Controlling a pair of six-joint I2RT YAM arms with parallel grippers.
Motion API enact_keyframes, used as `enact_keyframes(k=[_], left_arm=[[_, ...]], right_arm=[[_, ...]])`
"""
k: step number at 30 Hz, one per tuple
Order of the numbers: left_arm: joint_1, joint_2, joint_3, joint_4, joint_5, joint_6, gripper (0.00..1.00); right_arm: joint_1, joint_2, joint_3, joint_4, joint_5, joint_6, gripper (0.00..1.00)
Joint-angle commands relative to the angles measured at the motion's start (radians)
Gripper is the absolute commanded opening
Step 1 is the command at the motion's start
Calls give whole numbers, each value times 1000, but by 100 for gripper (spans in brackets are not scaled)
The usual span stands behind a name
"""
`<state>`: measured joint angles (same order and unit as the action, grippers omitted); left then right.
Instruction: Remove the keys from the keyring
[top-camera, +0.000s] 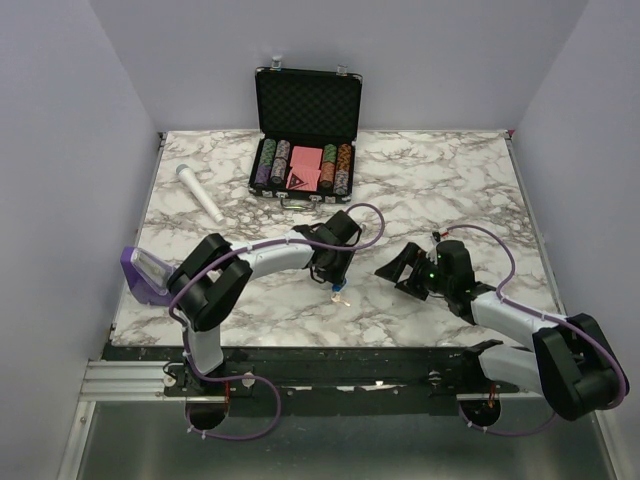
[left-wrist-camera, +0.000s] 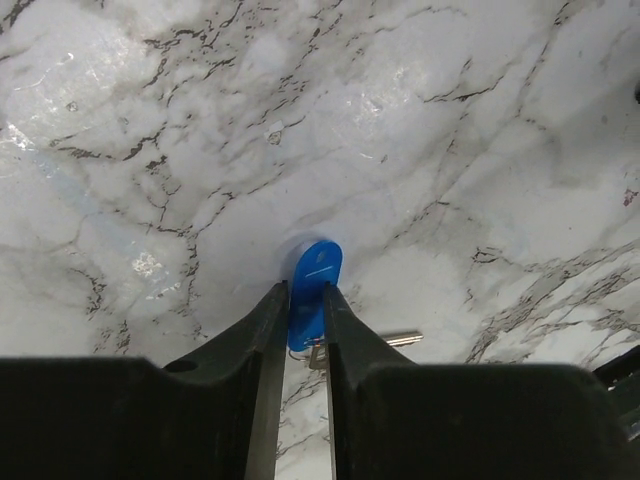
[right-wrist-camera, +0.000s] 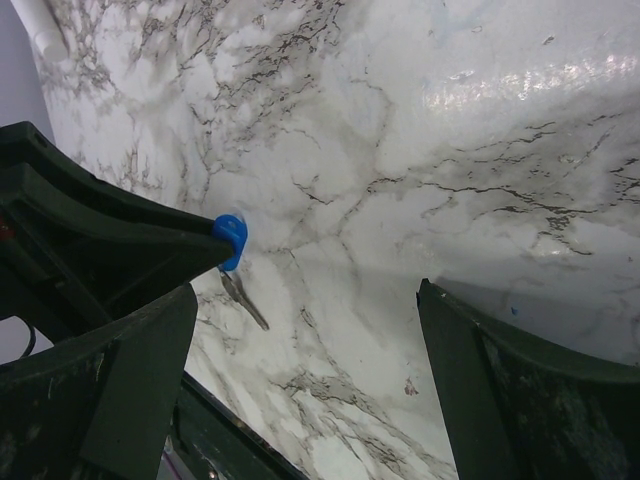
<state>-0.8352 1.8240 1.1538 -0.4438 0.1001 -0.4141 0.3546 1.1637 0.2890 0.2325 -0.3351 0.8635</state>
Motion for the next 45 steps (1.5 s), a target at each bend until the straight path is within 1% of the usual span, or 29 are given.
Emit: enact_keyframes(k=[1, 3, 8, 11, 19, 21, 27, 29, 38, 43, 45], left_arm=[[-12, 26, 29, -18, -27, -11, 23], [-12, 26, 32, -21, -28, -11, 19], [-13, 12, 44, -41, -31, -11, 5], [-13, 1, 53, -53, -31, -11, 0], [-15, -46, 70, -81, -39, -37, 0], [-13, -68, 78, -95, -43, -43, 0], [-13, -146, 93, -147, -51, -90, 0], [-13, -175, 112, -182, -57, -112, 0], [-15, -310, 194, -335, -86, -236, 0], [-15, -370, 277, -404, -63, -310, 0], [-15, -396, 314, -423, -53, -331, 0]], right_arm=[[6, 16, 10, -13, -8, -12, 99], [6, 17, 10, -12, -7, -11, 99], [6, 21, 12, -12, -7, -11, 99], [6, 21, 12, -10, -8, -11, 99], [6, 5, 3, 11, -34, -12, 100], [6, 2, 4, 30, -65, -20, 100], [4, -4, 21, 97, -249, -70, 100], [6, -27, 9, 143, -301, -67, 100], [6, -206, -14, 284, -413, 25, 100], [6, -326, 12, 341, -432, 46, 100], [6, -346, 45, 341, -452, 40, 100]])
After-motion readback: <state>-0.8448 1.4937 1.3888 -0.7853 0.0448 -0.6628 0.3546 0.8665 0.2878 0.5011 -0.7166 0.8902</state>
